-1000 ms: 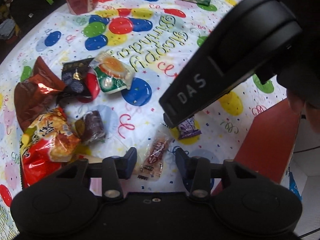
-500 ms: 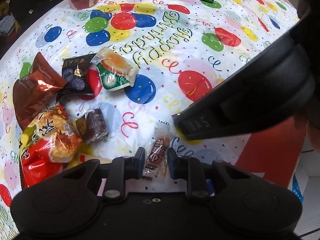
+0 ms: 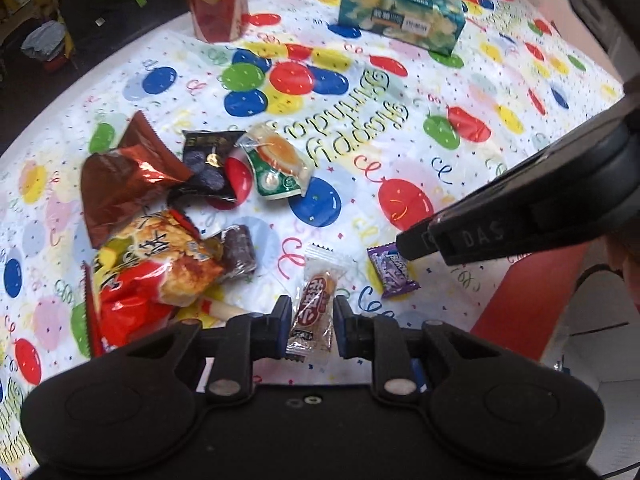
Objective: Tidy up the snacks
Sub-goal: 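Grasp the small red-white wrapped candy with the left gripper while the right grasps the purple candy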
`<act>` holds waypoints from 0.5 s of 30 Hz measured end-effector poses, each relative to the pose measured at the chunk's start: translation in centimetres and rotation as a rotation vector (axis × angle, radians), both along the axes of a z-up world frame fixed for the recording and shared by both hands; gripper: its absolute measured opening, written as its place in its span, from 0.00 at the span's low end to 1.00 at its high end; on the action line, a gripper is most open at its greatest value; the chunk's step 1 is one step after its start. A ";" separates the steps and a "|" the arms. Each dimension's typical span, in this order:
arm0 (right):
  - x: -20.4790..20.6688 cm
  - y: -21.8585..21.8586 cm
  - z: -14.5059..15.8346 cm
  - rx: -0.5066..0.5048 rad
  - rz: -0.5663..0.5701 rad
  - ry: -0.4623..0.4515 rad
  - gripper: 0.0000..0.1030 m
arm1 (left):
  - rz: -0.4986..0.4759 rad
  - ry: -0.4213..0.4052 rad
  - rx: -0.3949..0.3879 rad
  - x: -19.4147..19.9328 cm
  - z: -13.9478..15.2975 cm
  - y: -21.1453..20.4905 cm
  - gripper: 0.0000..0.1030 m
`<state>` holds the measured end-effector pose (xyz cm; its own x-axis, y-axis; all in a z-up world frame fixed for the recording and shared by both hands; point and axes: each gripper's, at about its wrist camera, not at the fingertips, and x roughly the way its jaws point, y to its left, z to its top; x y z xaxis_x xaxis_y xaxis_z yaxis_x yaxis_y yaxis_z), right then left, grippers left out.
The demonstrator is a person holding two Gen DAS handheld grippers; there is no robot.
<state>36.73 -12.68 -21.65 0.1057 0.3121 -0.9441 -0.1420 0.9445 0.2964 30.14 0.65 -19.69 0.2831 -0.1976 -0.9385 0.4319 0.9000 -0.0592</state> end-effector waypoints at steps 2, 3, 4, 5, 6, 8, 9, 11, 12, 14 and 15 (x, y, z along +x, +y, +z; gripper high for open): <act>0.0 -0.1 -0.5 0.020 -0.024 0.030 0.07 | 0.007 -0.008 0.002 -0.5 0.4 0.3 0.19; 0.0 0.0 -0.7 0.028 -0.025 0.039 0.07 | 0.012 -0.012 0.002 -0.6 0.5 0.3 0.19; 0.0 0.2 -0.8 0.025 -0.021 0.039 0.08 | 0.017 -0.014 0.000 -0.6 0.5 0.2 0.19; -0.1 0.4 -0.8 0.015 -0.018 0.035 0.08 | 0.022 -0.014 -0.005 -0.8 0.7 0.4 0.19; -0.1 0.6 -1.0 0.006 -0.018 0.035 0.08 | 0.027 -0.014 -0.008 -0.9 0.7 0.3 0.19; 0.1 0.8 -1.2 -0.004 -0.028 0.038 0.08 | 0.030 -0.019 -0.007 -1.2 0.8 0.5 0.19; 0.2 0.9 -1.2 -0.020 -0.032 0.038 0.09 | 0.033 -0.020 -0.008 -1.3 0.8 0.6 0.19; 0.4 1.1 -1.4 -0.035 -0.034 0.044 0.15 | 0.041 -0.022 -0.012 -1.5 0.9 0.8 0.19; 0.4 1.3 -1.5 -0.039 -0.033 0.049 0.20 | 0.046 -0.023 -0.013 -1.6 1.0 1.0 0.19; 0.5 1.6 -1.7 -0.060 -0.034 0.050 0.46 | 0.057 -0.023 -0.018 -1.7 1.1 1.2 0.19; 0.6 1.7 -1.8 -0.056 -0.034 0.051 0.51 | 0.060 -0.024 -0.020 -1.7 1.1 1.3 0.19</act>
<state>37.30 -10.96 -23.49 0.0671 0.2554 -0.9645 -0.0954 0.9639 0.2486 28.41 1.92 -18.59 0.3172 -0.1980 -0.9275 0.3790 0.9230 -0.0674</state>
